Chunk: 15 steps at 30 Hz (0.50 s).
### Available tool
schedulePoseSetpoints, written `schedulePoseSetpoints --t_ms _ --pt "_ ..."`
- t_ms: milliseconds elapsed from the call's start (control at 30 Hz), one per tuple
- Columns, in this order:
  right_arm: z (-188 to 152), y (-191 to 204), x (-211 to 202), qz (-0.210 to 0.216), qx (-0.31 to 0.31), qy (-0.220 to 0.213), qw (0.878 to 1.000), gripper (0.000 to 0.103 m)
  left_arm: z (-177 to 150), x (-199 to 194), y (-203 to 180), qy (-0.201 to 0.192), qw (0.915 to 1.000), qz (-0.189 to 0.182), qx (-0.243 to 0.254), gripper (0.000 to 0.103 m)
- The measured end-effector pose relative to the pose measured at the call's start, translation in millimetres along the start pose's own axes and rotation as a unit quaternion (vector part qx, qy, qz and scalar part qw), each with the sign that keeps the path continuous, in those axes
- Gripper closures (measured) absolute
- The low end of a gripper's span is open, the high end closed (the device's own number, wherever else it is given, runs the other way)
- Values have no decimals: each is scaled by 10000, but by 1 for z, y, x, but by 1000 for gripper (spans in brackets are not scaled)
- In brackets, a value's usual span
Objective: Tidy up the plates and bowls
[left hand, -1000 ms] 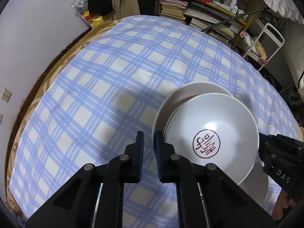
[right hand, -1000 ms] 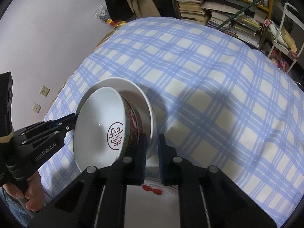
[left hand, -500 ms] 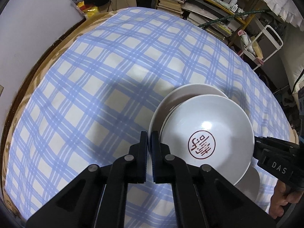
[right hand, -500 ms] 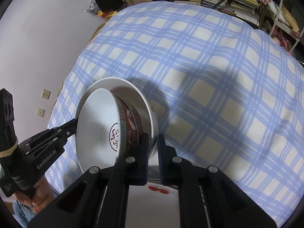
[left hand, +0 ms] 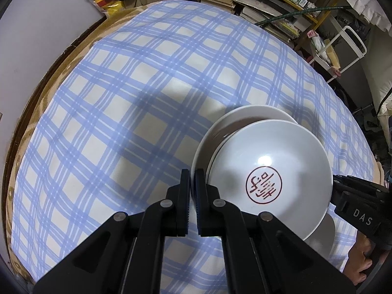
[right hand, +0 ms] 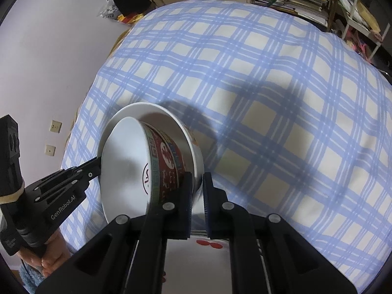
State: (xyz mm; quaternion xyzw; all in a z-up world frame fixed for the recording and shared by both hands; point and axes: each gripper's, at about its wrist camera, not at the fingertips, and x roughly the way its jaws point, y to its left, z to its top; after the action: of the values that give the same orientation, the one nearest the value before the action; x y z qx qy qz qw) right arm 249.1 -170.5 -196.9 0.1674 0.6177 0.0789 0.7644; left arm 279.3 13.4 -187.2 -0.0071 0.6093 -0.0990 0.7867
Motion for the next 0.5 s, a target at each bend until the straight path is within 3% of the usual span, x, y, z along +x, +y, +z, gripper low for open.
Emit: schedulePoseSetpoints --t_ms 133,500 --pt "-2 0 -1 -85 226 -75 9997 93 0 1 -2 -11 10000 88 -15 100" --pt "1 2 1 -219 106 83 9997 93 -3 3 1 -4 9998 57 -191 100"
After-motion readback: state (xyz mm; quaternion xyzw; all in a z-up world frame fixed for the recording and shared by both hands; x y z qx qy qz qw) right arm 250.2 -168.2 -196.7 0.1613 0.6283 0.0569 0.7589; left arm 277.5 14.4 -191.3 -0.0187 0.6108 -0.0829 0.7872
